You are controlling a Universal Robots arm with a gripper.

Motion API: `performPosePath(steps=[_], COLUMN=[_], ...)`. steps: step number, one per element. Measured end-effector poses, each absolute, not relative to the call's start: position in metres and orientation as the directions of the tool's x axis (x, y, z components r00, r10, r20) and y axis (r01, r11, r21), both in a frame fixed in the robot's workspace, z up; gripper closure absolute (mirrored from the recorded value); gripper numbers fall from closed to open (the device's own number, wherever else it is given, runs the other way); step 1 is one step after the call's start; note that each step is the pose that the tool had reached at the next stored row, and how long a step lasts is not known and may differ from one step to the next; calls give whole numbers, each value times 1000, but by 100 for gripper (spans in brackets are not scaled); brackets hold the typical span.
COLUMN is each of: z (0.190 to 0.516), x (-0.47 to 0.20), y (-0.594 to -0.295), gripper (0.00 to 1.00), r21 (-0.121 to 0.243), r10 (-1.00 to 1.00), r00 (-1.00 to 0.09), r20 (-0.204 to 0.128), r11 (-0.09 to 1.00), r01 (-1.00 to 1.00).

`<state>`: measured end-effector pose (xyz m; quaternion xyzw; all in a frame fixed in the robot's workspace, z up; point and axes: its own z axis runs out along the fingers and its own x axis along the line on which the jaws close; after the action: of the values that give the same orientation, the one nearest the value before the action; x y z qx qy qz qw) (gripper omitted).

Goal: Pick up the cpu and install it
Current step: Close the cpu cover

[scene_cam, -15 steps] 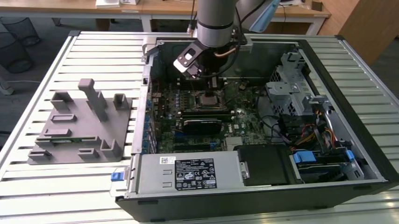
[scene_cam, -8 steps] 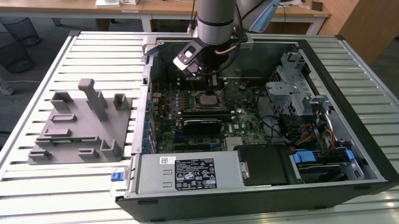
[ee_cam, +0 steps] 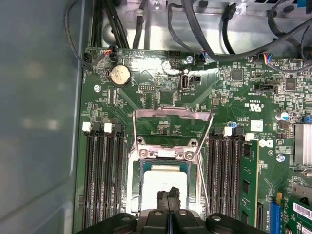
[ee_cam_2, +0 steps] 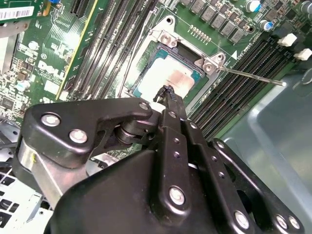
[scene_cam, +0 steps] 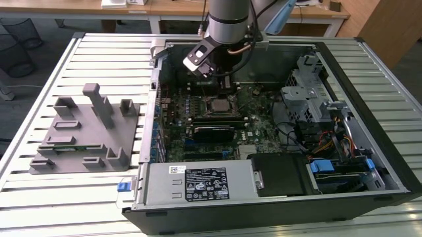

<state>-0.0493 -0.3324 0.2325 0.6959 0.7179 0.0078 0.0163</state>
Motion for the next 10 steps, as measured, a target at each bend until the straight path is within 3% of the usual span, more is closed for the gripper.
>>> performPosePath(steps=[10], z=[237], x=[-49], y=[-332], gripper=[89], r21=[34], r10=[999], r00=[-31], r20=[-13], r11=[31], r01=[999])
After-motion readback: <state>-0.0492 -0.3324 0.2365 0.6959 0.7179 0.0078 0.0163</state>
